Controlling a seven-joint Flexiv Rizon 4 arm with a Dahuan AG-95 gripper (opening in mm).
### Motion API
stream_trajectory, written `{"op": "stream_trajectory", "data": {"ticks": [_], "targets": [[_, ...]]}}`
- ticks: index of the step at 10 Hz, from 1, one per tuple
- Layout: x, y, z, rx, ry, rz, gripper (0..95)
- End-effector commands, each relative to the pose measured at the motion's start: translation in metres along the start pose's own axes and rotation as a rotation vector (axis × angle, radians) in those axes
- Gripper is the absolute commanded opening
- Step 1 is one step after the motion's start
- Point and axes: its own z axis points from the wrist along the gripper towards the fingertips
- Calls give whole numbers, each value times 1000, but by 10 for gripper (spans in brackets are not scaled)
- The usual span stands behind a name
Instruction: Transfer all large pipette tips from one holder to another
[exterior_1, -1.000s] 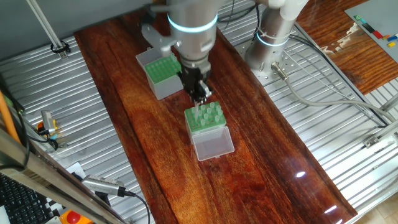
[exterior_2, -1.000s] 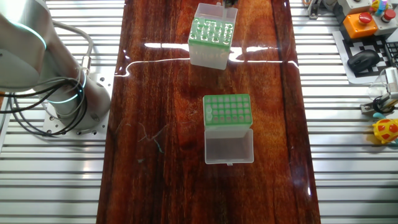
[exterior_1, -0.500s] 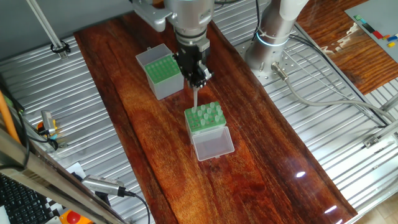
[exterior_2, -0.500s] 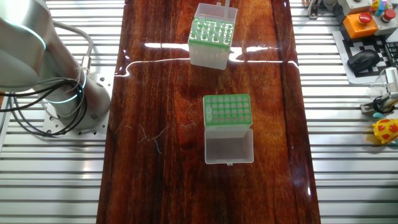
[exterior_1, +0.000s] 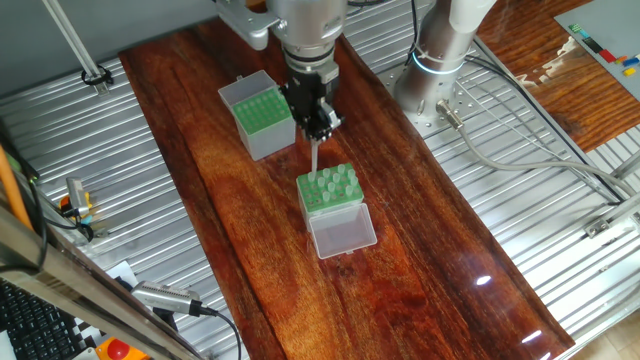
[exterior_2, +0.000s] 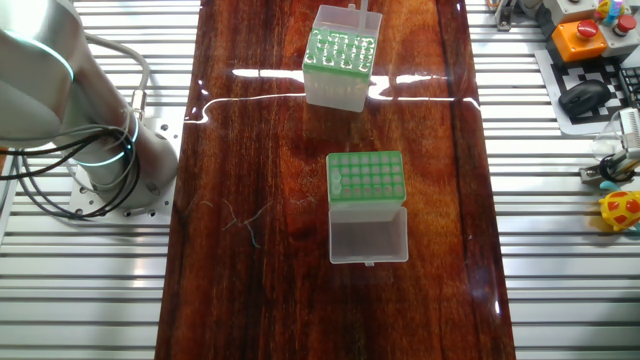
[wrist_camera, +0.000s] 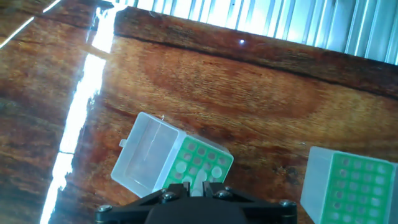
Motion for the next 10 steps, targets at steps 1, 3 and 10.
{"op": "stream_trajectory", "data": {"ticks": [1, 3, 10], "targets": [[11, -34, -3, 0, 8, -44, 0], [26, -83, -18, -6, 12, -128, 0], [35, -113, -20, 37, 10, -60, 0]]}}
